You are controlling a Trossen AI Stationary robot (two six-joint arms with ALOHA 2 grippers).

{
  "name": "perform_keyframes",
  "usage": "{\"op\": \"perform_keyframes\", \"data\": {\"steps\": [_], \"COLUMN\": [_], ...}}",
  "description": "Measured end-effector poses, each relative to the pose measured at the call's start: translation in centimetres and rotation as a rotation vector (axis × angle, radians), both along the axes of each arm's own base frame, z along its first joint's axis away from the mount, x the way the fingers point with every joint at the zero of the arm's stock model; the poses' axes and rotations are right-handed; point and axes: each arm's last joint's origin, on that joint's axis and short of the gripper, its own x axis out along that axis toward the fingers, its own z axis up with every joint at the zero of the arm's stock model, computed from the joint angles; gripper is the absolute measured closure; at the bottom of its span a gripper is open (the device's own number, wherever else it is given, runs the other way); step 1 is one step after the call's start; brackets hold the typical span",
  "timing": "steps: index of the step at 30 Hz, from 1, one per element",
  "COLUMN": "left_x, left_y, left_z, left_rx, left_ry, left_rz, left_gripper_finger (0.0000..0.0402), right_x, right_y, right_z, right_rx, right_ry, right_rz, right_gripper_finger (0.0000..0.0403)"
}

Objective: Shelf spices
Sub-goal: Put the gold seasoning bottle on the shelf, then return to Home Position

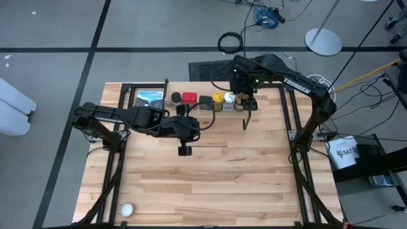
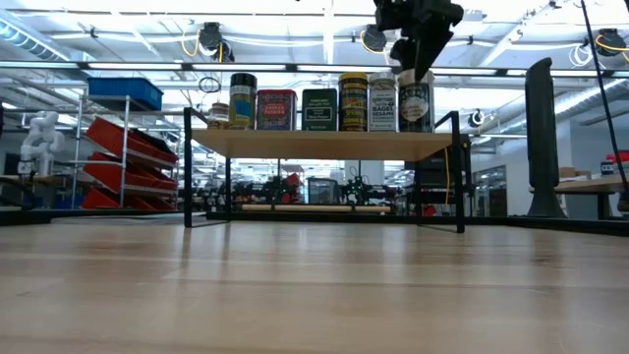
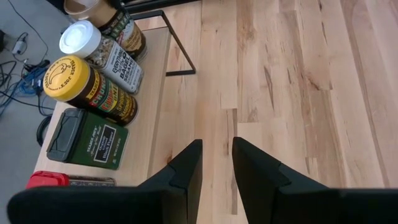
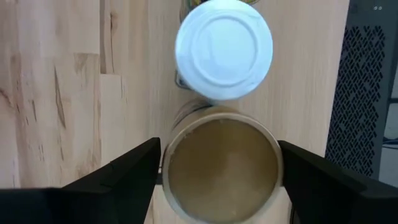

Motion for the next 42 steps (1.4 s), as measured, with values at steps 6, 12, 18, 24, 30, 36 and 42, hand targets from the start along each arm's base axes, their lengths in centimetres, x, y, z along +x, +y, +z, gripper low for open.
{"op": "perform_keyframes", "data": {"steps": [6,12,18,24,30,36,42], "left_x": [0.0,0.0,-1.0,-2.3,-4.0,-6.1,-8.0], "left_y": [0.0,0.0,0.2,0.4,0.7,0.9,0.5], "left_z": [0.0,0.2,2.5,4.5,5.7,6.6,7.1], "left_rx": [0.000,0.004,-0.012,-0.041,-0.085,-0.111,-0.124], "left_ry": [0.000,-0.018,-0.097,-0.215,-0.261,-0.266,-0.247], "left_rz": [0.000,-0.006,0.019,0.035,0.064,0.074,0.059], "left_gripper_finger": [0.0304,0.0304,0.0304,0.0304,0.0307,0.0365,0.0393], "right_x": [-1.3,-3.4,-5.6,-6.9,-8.3,-9.5,-10.3], "right_y": [0.8,2.3,4.8,9.1,13.0,16.4,19.6], "right_z": [1.4,4.2,6.7,8.0,8.9,9.3,8.7], "right_rx": [-0.018,-0.120,-0.090,0.079,0.096,0.109,0.114], "right_ry": [-0.044,-0.160,-0.316,-0.407,-0.439,-0.465,-0.449], "right_rz": [-0.011,-0.030,-0.113,-0.100,-0.084,-0.063,-0.023], "right_gripper_finger": [0.0100,0.0100,0.0100,0.0113,0.0192,0.0330,0.0392]}}
